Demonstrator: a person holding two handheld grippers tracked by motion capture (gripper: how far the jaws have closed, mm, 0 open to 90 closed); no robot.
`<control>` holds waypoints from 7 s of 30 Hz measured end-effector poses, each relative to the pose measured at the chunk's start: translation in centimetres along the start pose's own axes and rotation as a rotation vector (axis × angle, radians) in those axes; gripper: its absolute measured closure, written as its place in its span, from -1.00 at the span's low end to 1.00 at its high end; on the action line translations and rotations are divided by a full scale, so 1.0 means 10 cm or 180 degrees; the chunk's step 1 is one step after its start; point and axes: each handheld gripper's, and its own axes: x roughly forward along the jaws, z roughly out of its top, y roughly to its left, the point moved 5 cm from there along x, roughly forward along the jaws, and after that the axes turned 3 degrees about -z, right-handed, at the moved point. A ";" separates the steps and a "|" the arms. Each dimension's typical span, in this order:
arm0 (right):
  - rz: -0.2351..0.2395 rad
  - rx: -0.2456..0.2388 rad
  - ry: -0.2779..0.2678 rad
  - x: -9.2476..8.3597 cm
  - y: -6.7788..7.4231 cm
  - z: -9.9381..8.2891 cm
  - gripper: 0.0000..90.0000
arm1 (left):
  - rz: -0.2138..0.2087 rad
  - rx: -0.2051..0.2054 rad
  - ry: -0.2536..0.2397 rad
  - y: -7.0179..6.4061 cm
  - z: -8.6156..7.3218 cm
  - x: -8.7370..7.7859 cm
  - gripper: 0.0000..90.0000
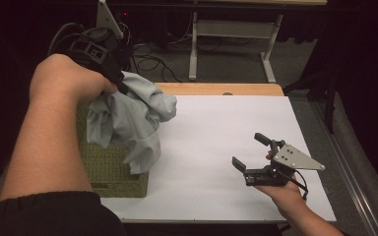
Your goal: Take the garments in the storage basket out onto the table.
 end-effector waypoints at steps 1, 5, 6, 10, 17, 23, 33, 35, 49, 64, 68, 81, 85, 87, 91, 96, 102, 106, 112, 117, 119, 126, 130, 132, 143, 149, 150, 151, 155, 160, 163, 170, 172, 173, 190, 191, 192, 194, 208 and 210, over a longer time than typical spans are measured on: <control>0.0003 -0.0004 -0.0001 0.00 0.00 0.00 -0.98 | -0.0004 0.0006 0.0003 -0.02 0.01 0.01 0.68; 0.0009 -0.0013 -0.0006 0.00 0.01 0.00 -0.98 | -0.0007 0.0044 -0.0005 -0.09 0.05 0.02 0.68; 0.0009 -0.0013 -0.0006 0.00 0.01 0.00 -0.98 | -0.0007 0.0044 -0.0005 -0.09 0.05 0.02 0.68; 0.0007 -0.0004 -0.0010 0.00 0.01 0.00 -0.98 | -0.0009 0.0074 -0.0017 -0.17 0.09 0.03 0.67; 0.0011 -0.0010 -0.0007 0.00 0.02 0.00 -0.98 | -0.0066 0.0188 -0.0025 -0.37 0.21 0.09 0.67; 0.0007 -0.0014 -0.0017 -0.01 0.01 0.01 -0.98 | -0.0109 0.0254 -0.0009 -0.49 0.30 0.19 0.67; 0.0014 -0.0001 -0.0015 -0.01 0.02 0.01 -0.98 | -0.0137 0.0322 -0.0001 -0.63 0.40 0.35 0.67; 0.0012 -0.0003 -0.0016 -0.01 0.02 0.01 -0.98 | -0.0132 0.0341 0.0012 -0.64 0.41 0.37 0.67; 0.0009 -0.0007 -0.0023 -0.02 0.02 0.01 -0.98 | -0.0183 0.0472 -0.0001 -0.80 0.52 0.59 0.67; 0.0016 -0.0001 -0.0015 -0.02 0.01 0.01 -0.98 | -0.0228 0.0501 0.0050 -0.82 0.57 0.93 0.67; 0.0015 0.0004 -0.0019 -0.02 0.02 0.01 -0.98 | -0.0242 0.0521 0.0060 -0.84 0.58 0.99 0.67; 0.0021 0.0010 -0.0024 -0.02 0.01 0.01 -0.98 | -0.0258 0.0493 0.0095 -0.80 0.58 1.30 0.66; 0.0019 0.0010 -0.0031 -0.02 0.01 0.01 -0.98 | -0.0289 0.0506 0.0108 -0.80 0.58 1.41 0.66; 0.0020 0.0008 -0.0026 -0.02 0.01 0.01 -0.98 | -0.0298 0.0506 0.0108 -0.81 0.59 1.47 0.66; 0.0023 0.0013 -0.0023 -0.02 0.02 0.01 -0.98 | -0.0270 0.0486 0.0112 -0.78 0.60 1.61 0.66; 0.0019 0.0013 -0.0028 -0.02 0.01 0.01 -0.98 | -0.0247 0.0474 0.0116 -0.75 0.61 1.72 0.66; 0.0029 0.0018 -0.0027 -0.02 0.02 0.01 -0.98 | -0.0237 0.0467 0.0109 -0.72 0.61 1.91 0.65; 0.0027 0.0014 -0.0021 -0.02 0.01 0.00 -0.98 | -0.0220 0.0442 0.0126 -0.69 0.60 2.00 0.65; 0.0038 0.0009 -0.0015 -0.01 0.02 0.00 -0.98 | -0.0227 0.0401 0.0112 -0.63 0.57 2.13 0.64; 0.0045 -0.0003 -0.0013 -0.01 0.02 0.00 -0.98 | -0.0190 0.0372 0.0166 -0.56 0.51 2.34 0.62; 0.0043 0.0002 -0.0012 -0.01 0.02 0.00 -0.98 | -0.0210 0.0370 0.0169 -0.54 0.49 2.40 0.62; 0.0038 0.0004 -0.0009 -0.02 0.02 0.00 -0.98 | -0.0206 0.0369 0.0206 -0.52 0.44 2.58 0.60; 0.0039 -0.0004 -0.0007 -0.02 0.02 0.00 -0.98 | -0.0164 0.0384 0.0229 -0.51 0.41 2.66 0.60; 0.0039 0.0000 -0.0005 -0.02 0.02 -0.01 -0.98 | -0.0153 0.0382 0.0226 -0.49 0.40 2.69 0.60; 0.0037 -0.0002 -0.0009 -0.02 0.02 0.00 -0.98 | 0.0021 0.0235 0.0193 -0.50 0.42 2.62 -0.42; 0.0042 -0.0007 -0.0014 -0.01 0.03 0.00 -0.98 | 0.0019 0.0148 0.0170 -0.50 0.41 2.55 -0.99; 0.0042 -0.0007 -0.0011 -0.01 0.03 0.00 -0.98 | 0.0006 0.0149 0.0138 -0.50 0.42 2.53 -0.99; 0.0041 -0.0002 -0.0011 -0.01 0.03 0.00 -0.98 | 0.0011 0.0143 0.0136 -0.50 0.42 2.51 -0.99; 0.0045 -0.0010 -0.0009 -0.01 0.03 -0.01 -0.98 | 0.0017 0.0150 0.0112 -0.49 0.40 2.45 -0.99; 0.0048 0.0001 0.0000 -0.01 0.04 -0.01 -0.98 | 0.0030 0.0164 0.0106 -0.50 0.38 2.39 -0.99; 0.0048 -0.0006 -0.0005 -0.01 0.04 -0.01 -0.98 | 0.0006 0.0182 0.0053 -0.52 0.36 2.37 -0.99; 0.0041 -0.0012 -0.0008 -0.02 0.03 -0.01 -0.98 | -0.0054 0.0273 -0.0098 -0.54 0.29 2.35 -0.99; 0.0040 -0.0015 -0.0005 -0.01 0.03 -0.01 -0.98 | -0.0094 0.0295 -0.0184 -0.54 0.26 2.35 -0.99; 0.0040 -0.0015 -0.0005 -0.01 0.03 -0.01 -0.98 | -0.0118 0.0294 -0.0246 -0.54 0.24 2.35 -0.99; 0.0048 -0.0020 0.0051 0.01 0.04 -0.05 -0.98 | -0.0350 0.0377 -0.1189 -0.57 -0.19 2.43 -0.98; 0.0049 -0.0019 0.0057 0.01 0.05 -0.05 -0.98 | -0.0400 0.0367 -0.1242 -0.58 -0.21 2.43 -0.99; 0.0047 -0.0021 0.0060 0.01 0.05 -0.06 -0.98 | -0.0432 0.0363 -0.1298 -0.60 -0.24 2.43 -0.98; 0.0049 -0.0023 0.0070 0.02 0.05 -0.06 -0.98 | -0.0466 0.0358 -0.1454 -0.62 -0.30 2.43 -0.98; 0.0017 0.0019 0.0135 0.03 0.01 -0.12 -0.98 | -0.0701 0.0607 -0.2222 -0.73 -0.81 2.45 -0.98; 0.0011 0.0025 0.0154 0.03 0.01 -0.14 -0.98 | -0.0702 0.0663 -0.2286 -0.74 -0.87 2.47 -0.98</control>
